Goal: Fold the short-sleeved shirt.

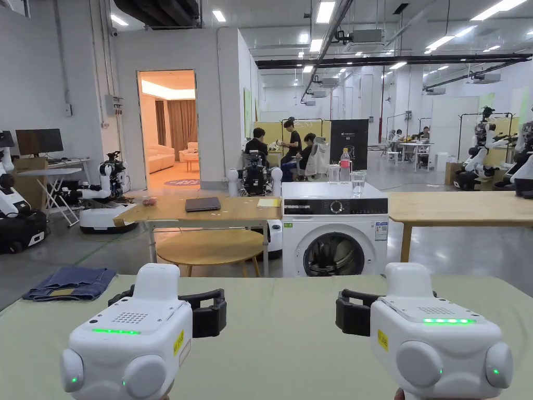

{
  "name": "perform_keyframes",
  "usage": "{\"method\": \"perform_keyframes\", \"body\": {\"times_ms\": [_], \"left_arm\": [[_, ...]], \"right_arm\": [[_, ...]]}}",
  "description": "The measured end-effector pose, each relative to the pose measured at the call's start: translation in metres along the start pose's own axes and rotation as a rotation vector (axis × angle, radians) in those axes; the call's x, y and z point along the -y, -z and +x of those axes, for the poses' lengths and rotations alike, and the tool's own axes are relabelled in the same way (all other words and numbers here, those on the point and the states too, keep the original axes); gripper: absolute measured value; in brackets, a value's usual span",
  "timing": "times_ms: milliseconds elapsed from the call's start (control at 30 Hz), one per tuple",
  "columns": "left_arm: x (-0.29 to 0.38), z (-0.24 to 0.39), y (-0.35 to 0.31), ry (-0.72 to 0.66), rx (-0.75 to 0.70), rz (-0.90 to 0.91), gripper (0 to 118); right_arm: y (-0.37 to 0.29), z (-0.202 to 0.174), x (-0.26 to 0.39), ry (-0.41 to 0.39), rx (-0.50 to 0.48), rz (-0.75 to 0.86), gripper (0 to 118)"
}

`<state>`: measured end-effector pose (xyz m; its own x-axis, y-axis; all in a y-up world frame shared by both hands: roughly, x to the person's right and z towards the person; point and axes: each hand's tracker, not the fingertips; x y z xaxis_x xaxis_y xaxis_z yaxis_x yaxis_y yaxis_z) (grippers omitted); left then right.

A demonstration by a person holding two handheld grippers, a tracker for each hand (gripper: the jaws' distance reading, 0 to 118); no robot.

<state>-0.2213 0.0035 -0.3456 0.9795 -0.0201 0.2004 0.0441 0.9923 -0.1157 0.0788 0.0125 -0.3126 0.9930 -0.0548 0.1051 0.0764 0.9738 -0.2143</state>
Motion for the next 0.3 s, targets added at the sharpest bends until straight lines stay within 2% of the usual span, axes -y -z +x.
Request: {"method": "perform_keyframes", "body": {"times_ms": [133, 200, 300], "left_arm": [[0.0009, -0.0011, 0.0012, -0.003, 0.0, -0.001, 110], [0.001, -0.0009, 0.0011, -0.001, 0.0, -0.001, 110], [0.0001, 0.0, 0.0011, -0.001, -0.003, 0.005, 110]], "right_arm": [[-0.005, -0.0023, -0.0013, -0.005, 0.005, 0.018, 111], [-0.0028, -0.0014, -0.0013, -0.016, 0.042, 0.013, 111], [-0.0018, 0.0008, -0.001, -0.022, 0.02, 0.01, 111]]}}
